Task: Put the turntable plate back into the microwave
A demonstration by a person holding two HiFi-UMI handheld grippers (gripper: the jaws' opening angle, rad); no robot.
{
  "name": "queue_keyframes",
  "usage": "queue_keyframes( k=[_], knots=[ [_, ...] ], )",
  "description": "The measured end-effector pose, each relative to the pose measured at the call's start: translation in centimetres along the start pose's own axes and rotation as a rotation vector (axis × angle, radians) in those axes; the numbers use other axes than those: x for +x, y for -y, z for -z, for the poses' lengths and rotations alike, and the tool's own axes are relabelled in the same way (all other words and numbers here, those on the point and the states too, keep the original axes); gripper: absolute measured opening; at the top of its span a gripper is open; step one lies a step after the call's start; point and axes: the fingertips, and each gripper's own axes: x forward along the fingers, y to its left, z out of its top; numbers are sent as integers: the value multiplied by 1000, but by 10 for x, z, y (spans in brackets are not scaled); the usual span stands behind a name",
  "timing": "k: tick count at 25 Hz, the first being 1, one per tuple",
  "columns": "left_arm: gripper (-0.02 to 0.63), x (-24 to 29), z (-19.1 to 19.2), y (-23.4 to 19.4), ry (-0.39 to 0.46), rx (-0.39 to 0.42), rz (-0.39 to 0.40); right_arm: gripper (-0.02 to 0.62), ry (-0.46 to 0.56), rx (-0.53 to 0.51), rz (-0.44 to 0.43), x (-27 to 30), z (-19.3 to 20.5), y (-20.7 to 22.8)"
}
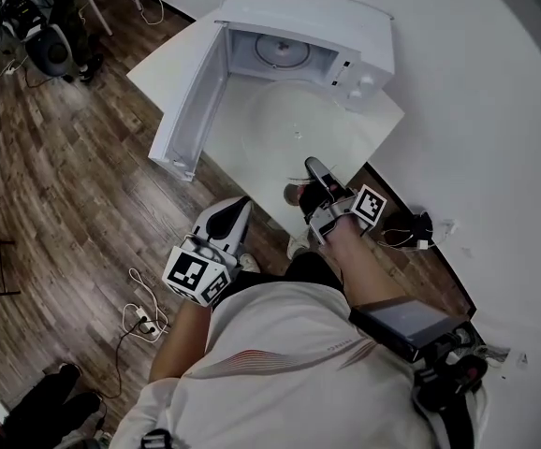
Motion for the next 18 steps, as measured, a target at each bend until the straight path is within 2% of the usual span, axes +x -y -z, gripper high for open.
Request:
queue_keyframes(
  k=[11,18],
  knots=[
    [11,35,-3,-41,0,-20,-98,28,9,0,40,88,-49,41],
    [11,63,0,-62,-18,-43,-161,28,43,58,69,140,-80,73]
  ],
)
